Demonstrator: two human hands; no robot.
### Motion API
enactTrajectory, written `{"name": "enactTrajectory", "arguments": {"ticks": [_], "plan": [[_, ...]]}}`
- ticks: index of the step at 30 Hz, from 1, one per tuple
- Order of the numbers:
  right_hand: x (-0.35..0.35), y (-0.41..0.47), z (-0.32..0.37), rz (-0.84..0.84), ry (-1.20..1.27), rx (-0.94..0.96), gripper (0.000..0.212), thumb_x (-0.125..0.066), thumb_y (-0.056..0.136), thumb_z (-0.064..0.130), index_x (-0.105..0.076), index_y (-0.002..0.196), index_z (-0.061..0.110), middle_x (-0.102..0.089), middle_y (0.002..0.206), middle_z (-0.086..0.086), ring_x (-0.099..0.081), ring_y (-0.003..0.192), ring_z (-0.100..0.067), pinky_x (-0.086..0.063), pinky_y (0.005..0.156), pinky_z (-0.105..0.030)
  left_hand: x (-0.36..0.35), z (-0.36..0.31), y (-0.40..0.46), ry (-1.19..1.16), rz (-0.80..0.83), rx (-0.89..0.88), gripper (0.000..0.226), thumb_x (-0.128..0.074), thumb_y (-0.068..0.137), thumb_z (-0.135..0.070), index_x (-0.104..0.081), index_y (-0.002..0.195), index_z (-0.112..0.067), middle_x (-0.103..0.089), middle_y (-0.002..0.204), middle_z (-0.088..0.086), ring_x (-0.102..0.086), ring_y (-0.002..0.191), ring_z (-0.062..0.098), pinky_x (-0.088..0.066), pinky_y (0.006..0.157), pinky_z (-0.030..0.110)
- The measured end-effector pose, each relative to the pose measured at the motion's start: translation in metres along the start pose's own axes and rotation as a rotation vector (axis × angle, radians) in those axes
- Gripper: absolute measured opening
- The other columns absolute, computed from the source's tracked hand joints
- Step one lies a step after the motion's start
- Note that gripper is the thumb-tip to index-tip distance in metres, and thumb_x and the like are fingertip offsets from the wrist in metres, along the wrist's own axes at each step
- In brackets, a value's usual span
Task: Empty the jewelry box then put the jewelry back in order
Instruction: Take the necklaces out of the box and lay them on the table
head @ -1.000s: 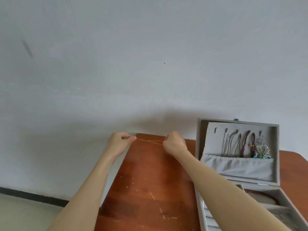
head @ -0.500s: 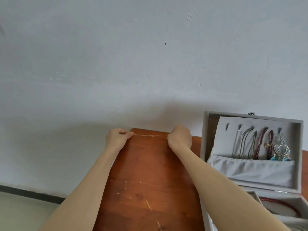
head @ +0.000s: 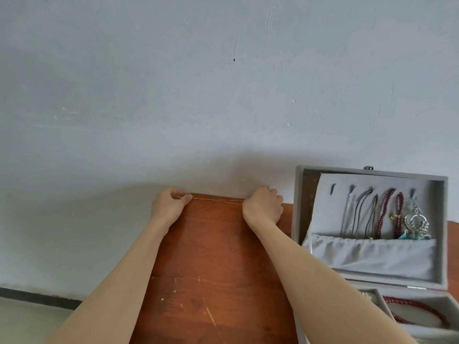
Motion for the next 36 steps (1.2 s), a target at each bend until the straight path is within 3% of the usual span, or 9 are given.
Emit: {"name": "enactTrajectory", "arguments": {"ticks": [3,6,8,11,16,21,26,32,36], "plan": [[0.003,-0.006,0.004,0.054,-0.018,0.015,0.029,-0.045,0.091,0.015,-0.051,0.118,0.005,-0.045,0.129,-0.014,-0.040,0.118,-0.031,-0.036,0.099,-0.040,0.002,-0.011,-0.009,0.105,0.001,-0.051,0.031,-0.063,0.086,-0.028,-0.058,0.113,-0.013,-0.058,0.115,0.009,-0.055,0.102,0.027,-0.045,0.087,0.036],[0.015,-0.018,0.012,0.098,0.010,0.038,0.035,-0.045,0.090,0.013,-0.047,0.124,0.006,-0.042,0.132,-0.013,-0.039,0.121,-0.032,-0.035,0.101,-0.041,0.008,-0.033,-0.028,0.161,0.010,-0.156,0.034,-0.058,0.089,-0.023,-0.056,0.120,-0.010,-0.057,0.121,0.011,-0.053,0.111,0.026,-0.040,0.092,0.034],[0.029,-0.030,0.020,0.122,0.029,0.084,0.034,-0.043,0.089,0.008,-0.048,0.123,0.005,-0.044,0.129,-0.013,-0.041,0.118,-0.032,-0.038,0.100,-0.042,0.016,-0.050,-0.046,0.175,0.022,-0.238,0.031,-0.055,0.091,-0.020,-0.056,0.121,-0.010,-0.059,0.120,0.009,-0.053,0.109,0.022,-0.038,0.089,0.030],[0.054,-0.054,0.030,0.133,0.088,0.172,0.023,-0.040,0.085,0.002,-0.052,0.105,0.001,-0.052,0.109,-0.017,-0.049,0.102,-0.030,-0.045,0.086,-0.038,0.033,-0.075,-0.079,0.166,0.025,-0.337,0.026,-0.053,0.092,-0.019,-0.059,0.116,-0.014,-0.061,0.113,0.002,-0.053,0.095,0.012,-0.037,0.082,0.024],[0.106,-0.099,0.032,0.099,0.210,0.310,0.026,-0.039,0.093,0.012,-0.050,0.115,0.003,-0.053,0.119,-0.013,-0.051,0.107,-0.029,-0.042,0.086,-0.034,0.056,-0.119,-0.141,0.155,0.005,-0.468,0.018,-0.054,0.092,-0.020,-0.063,0.107,-0.018,-0.060,0.099,-0.008,-0.054,0.087,0.008,-0.038,0.079,0.021],[0.160,-0.120,-0.003,0.010,0.290,0.352,0.025,-0.042,0.095,0.021,-0.055,0.110,0.007,-0.062,0.109,-0.009,-0.058,0.097,-0.024,-0.047,0.081,-0.034,0.042,-0.157,-0.190,0.142,0.050,-0.571,0.014,-0.054,0.091,-0.020,-0.065,0.100,-0.021,-0.061,0.092,-0.012,-0.055,0.082,0.004,-0.037,0.074,0.016],[0.197,-0.109,-0.058,-0.095,0.233,0.300,0.022,-0.044,0.094,0.023,-0.059,0.104,0.010,-0.065,0.102,-0.006,-0.059,0.091,-0.023,-0.045,0.075,-0.030,-0.003,-0.174,-0.214,0.175,0.123,-0.610,0.018,-0.055,0.090,-0.023,-0.061,0.107,-0.021,-0.061,0.095,-0.010,-0.055,0.080,-0.002,-0.036,0.063,0.001],[0.224,-0.077,-0.134,-0.269,0.109,0.132,0.029,-0.050,0.092,0.026,-0.049,0.115,0.008,-0.052,0.117,-0.011,-0.048,0.108,-0.029,-0.043,0.088,-0.042,-0.069,-0.158,-0.208,0.197,0.281,-0.369,0.070,-0.060,0.087,-0.036,-0.026,0.143,-0.011,-0.042,0.140,0.009,-0.045,0.124,0.022,-0.037,0.100,0.032],[0.217,-0.059,-0.179,-0.201,0.141,-0.049,0.059,-0.055,0.091,0.030,-0.028,0.137,0.005,-0.035,0.137,-0.017,-0.036,0.124,-0.036,-0.037,0.095,-0.046,-0.088,-0.155,-0.202,0.132,0.273,-0.346,0.056,-0.059,0.088,-0.029,-0.039,0.137,-0.011,-0.050,0.136,0.007,-0.046,0.126,0.023,-0.038,0.103,0.035]]}}
Point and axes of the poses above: each hand's wrist, its own y-axis towards the middle knuckle, its own x-axis out of the back of the hand, z = x × y, the point moved 8 cm from there along y, towards the middle knuckle
